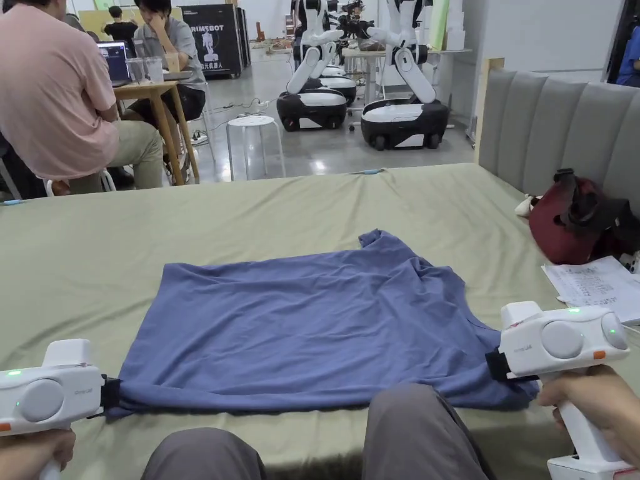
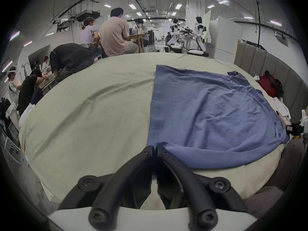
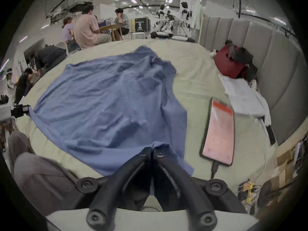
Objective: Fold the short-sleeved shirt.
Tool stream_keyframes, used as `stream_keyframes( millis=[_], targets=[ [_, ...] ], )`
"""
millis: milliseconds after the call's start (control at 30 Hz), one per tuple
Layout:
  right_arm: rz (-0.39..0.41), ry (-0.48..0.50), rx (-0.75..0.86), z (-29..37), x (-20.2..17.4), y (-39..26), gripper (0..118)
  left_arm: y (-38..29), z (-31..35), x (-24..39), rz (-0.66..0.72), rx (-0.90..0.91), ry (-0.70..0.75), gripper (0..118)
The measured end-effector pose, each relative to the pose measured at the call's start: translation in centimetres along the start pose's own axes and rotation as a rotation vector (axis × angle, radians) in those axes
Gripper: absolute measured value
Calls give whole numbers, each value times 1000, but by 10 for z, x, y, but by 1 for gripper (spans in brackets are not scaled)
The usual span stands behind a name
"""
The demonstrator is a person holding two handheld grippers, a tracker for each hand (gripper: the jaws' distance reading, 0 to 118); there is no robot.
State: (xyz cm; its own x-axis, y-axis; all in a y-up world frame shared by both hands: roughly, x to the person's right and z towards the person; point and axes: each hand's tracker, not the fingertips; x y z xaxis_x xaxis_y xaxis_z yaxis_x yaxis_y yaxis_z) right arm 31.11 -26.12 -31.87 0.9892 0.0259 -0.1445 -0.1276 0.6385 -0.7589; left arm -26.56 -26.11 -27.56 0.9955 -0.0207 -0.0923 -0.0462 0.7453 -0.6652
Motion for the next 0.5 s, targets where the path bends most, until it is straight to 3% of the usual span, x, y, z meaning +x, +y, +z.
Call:
stream_keyframes(
  millis=[67, 367, 500],
  targets=[
    [0, 4, 23, 2, 2, 17, 2, 15, -2, -4, 52, -15, -29, 3],
    [6, -24, 75, -32, 10, 99, 2, 86, -39, 1, -10, 33, -24, 3],
    [-29, -43, 79, -65, 13, 133, 2, 112, -74, 7, -17, 28, -17, 3]
  ],
)
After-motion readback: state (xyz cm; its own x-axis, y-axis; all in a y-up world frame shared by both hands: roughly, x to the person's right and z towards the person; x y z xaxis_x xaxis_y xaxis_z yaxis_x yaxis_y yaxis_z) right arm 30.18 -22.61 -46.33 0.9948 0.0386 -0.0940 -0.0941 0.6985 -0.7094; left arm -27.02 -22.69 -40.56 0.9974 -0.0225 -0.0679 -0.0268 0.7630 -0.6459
